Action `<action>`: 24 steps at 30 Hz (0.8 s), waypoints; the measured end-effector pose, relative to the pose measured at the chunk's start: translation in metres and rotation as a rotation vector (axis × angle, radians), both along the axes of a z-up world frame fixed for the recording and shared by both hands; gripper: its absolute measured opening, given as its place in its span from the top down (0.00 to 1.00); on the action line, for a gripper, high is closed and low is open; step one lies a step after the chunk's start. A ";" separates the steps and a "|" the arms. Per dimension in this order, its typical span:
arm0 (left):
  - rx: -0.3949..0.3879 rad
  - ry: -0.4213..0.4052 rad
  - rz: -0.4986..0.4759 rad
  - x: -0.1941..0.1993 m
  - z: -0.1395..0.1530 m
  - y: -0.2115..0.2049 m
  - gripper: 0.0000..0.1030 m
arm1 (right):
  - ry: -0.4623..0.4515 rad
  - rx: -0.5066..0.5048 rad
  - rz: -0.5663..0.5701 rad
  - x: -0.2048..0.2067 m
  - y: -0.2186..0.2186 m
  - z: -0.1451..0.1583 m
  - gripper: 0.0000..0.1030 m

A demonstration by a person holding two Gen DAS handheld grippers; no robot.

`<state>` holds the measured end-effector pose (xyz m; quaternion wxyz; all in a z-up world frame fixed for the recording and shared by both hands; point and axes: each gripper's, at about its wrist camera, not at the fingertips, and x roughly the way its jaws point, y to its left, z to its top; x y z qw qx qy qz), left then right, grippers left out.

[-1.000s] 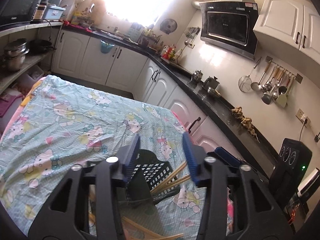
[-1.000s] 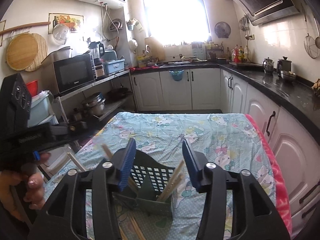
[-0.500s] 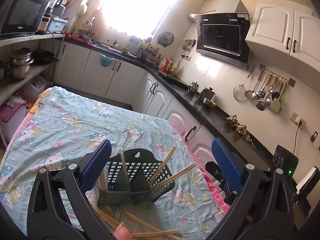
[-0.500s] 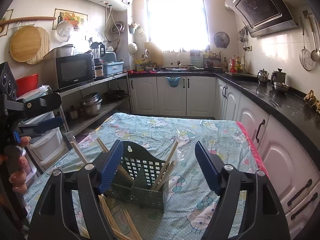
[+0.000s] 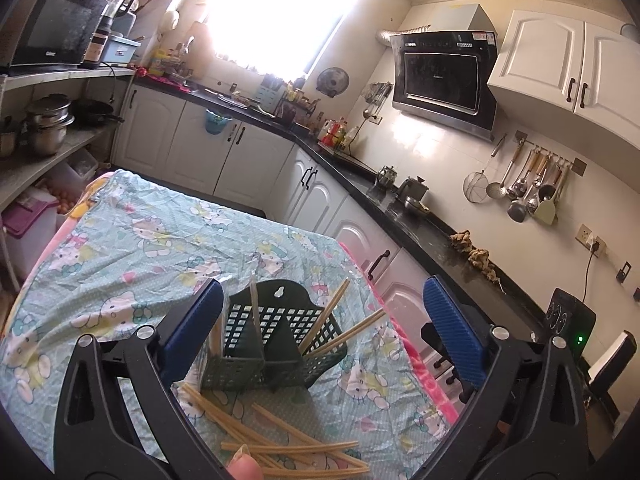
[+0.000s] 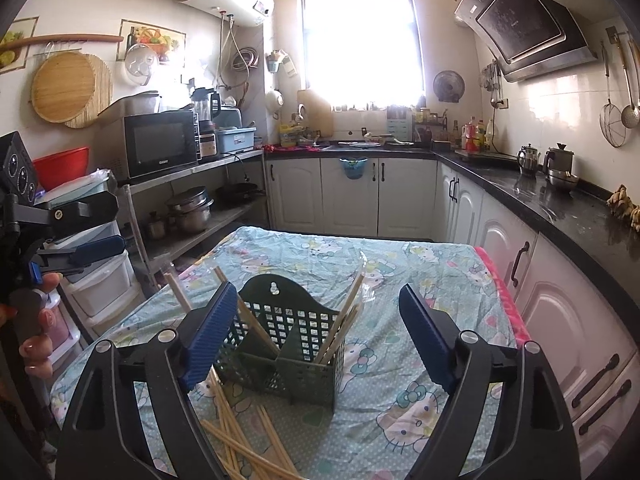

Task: Organize utensils
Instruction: 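Open the left tool to release the chopstick and pull back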

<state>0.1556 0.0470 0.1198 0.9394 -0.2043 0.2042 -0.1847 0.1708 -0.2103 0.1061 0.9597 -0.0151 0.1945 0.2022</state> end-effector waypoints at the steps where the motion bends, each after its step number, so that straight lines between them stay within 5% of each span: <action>1: -0.001 0.000 -0.001 -0.002 -0.001 0.001 0.10 | 0.000 -0.002 0.001 -0.001 0.000 0.000 0.21; 24: 0.017 0.077 0.020 -0.032 -0.031 0.014 0.10 | 0.043 -0.064 0.066 -0.035 0.011 -0.021 0.21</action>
